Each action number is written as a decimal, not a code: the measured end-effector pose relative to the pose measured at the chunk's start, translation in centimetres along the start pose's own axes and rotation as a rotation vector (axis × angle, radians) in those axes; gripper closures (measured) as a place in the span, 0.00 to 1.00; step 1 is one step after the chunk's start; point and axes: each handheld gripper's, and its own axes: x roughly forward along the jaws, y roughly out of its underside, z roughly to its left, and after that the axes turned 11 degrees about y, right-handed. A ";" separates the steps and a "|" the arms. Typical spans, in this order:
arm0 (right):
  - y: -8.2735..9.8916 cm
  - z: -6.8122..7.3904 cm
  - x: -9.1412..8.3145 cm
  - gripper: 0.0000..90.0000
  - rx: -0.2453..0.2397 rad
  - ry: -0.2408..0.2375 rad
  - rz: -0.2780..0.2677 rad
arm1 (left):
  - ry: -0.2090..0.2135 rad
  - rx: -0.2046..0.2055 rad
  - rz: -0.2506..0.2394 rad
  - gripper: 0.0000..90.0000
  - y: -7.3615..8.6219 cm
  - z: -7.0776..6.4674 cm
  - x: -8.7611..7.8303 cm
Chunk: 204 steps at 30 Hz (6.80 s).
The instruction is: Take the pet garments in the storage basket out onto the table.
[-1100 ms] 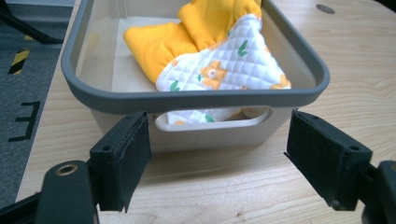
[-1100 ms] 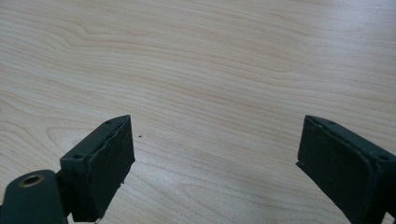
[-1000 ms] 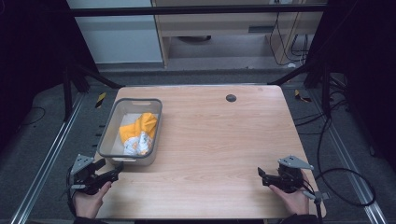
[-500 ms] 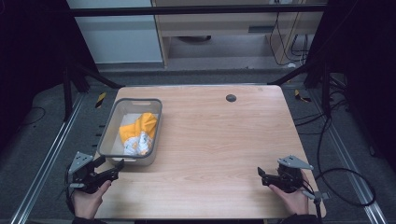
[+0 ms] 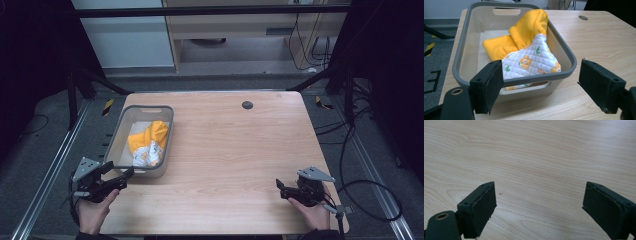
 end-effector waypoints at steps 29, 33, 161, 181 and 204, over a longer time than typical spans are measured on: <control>0.0 -0.2 0.0 0.13 0.008 0.007 -0.004 | 0.012 0.015 -0.031 0.20 -3.9 0.3 0.6; 0.0 -0.2 0.0 0.13 0.006 0.008 -0.004 | 0.015 0.017 -0.023 0.20 -4.1 0.4 1.1; 0.1 0.0 0.5 0.13 -0.008 -0.021 0.051 | -0.016 0.019 0.482 0.87 -4.9 2.0 14.3; 0.1 -0.1 0.6 0.13 -0.013 -0.015 0.046 | -0.034 0.044 0.437 0.90 -6.5 2.3 11.7; 0.1 -0.1 0.5 0.13 -0.009 -0.012 0.042 | -0.020 0.120 0.375 0.90 -9.4 1.2 7.9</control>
